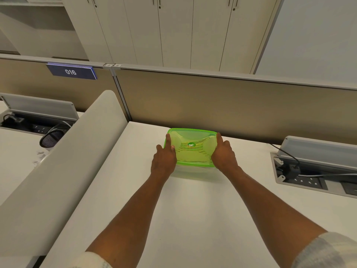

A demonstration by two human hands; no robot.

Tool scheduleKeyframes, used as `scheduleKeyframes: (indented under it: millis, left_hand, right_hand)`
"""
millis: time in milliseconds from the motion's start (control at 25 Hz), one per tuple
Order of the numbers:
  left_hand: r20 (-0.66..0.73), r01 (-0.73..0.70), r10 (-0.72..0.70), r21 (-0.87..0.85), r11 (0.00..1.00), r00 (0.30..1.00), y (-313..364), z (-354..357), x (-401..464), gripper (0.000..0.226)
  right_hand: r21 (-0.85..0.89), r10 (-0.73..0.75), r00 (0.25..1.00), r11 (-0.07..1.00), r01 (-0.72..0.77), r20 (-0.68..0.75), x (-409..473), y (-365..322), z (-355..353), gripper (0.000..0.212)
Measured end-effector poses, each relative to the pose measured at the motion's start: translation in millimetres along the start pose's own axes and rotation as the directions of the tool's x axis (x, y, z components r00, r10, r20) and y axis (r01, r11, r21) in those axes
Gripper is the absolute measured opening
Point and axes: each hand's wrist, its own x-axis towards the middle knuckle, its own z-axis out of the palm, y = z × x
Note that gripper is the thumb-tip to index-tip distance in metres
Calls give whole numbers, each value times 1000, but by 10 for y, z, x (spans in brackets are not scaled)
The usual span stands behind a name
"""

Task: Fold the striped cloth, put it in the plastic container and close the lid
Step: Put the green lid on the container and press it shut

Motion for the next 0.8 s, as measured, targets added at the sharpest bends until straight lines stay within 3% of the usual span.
scheduleKeyframes:
  millis: [80, 240, 800]
  left_hand:
    - [2, -12, 12, 59, 998, 1000, 0, 7, 7, 55]
    - [19, -47, 44, 168, 985, 999, -27, -19, 56, 58]
    - [49, -41, 31, 213, 976, 998, -40, -47, 137, 61]
  right_hand:
    - [-24, 10, 1000, 1000, -10, -25, -34, 10, 30, 76]
    - [-33, 2, 999, 999, -4, -41, -51, 24, 85, 56]
    - [-187, -32, 999, 982, 26, -26, 3, 67, 37, 58]
